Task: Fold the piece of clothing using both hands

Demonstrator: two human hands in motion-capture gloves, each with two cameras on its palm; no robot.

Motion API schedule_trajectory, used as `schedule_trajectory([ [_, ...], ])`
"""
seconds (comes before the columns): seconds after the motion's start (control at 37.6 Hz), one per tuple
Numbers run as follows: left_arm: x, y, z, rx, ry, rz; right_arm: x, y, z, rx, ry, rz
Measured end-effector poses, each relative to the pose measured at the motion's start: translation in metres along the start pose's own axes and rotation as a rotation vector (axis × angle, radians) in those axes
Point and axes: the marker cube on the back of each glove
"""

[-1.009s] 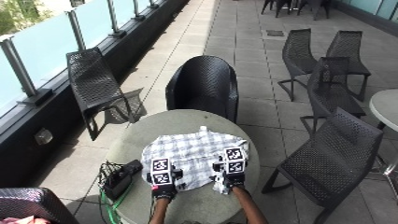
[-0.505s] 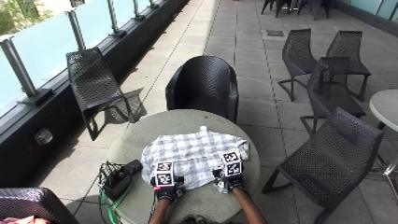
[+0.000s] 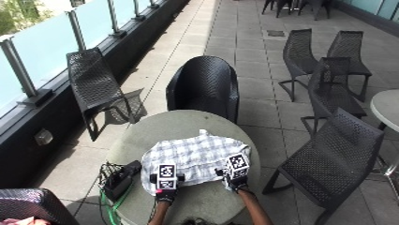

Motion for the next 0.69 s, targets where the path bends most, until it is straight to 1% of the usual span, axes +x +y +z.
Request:
schedule_trajectory([
  [0.05,-0.002,0.014,-0.008,-0.056,0.003,0.031,0.001,0.012,0.005,-0.138,-0.009,-0.042],
  [0.11,-0.004,0.029,-0.019,-0.142,0.002,0.078,0.0,0.032,-0.012,-0.296,0.03,-0.054],
  [0.16,-0.006,0.046,-0.033,-0.246,0.004,0.14,-0.003,0.047,-0.033,-0.416,0.059,-0.077],
  [0.24,-0.009,0.062,-0.054,-0.367,-0.004,0.223,-0.006,0.049,-0.037,-0.526,-0.006,-0.169],
  [0.29,-0.011,0.064,-0.065,-0.389,-0.011,0.241,-0.007,0.046,-0.04,-0.594,-0.077,-0.219],
  [0.32,-0.012,0.062,-0.071,-0.384,-0.014,0.236,-0.007,0.043,-0.046,-0.616,-0.103,-0.228],
  [0.37,-0.014,0.055,-0.083,-0.358,-0.016,0.203,-0.005,0.034,-0.058,-0.624,-0.133,-0.216],
  [0.48,-0.018,0.032,-0.101,-0.279,0.005,0.098,0.006,-0.001,-0.06,-0.572,-0.184,-0.155],
  [0.56,-0.021,-0.005,-0.107,-0.152,0.048,-0.04,0.003,-0.027,-0.092,-0.519,-0.176,-0.021],
  [0.61,-0.024,-0.033,-0.103,-0.069,0.08,-0.13,-0.001,-0.042,-0.107,-0.507,-0.164,0.062],
  [0.69,-0.026,-0.069,-0.087,0.024,0.128,-0.224,-0.002,-0.069,-0.097,-0.468,-0.138,0.126],
])
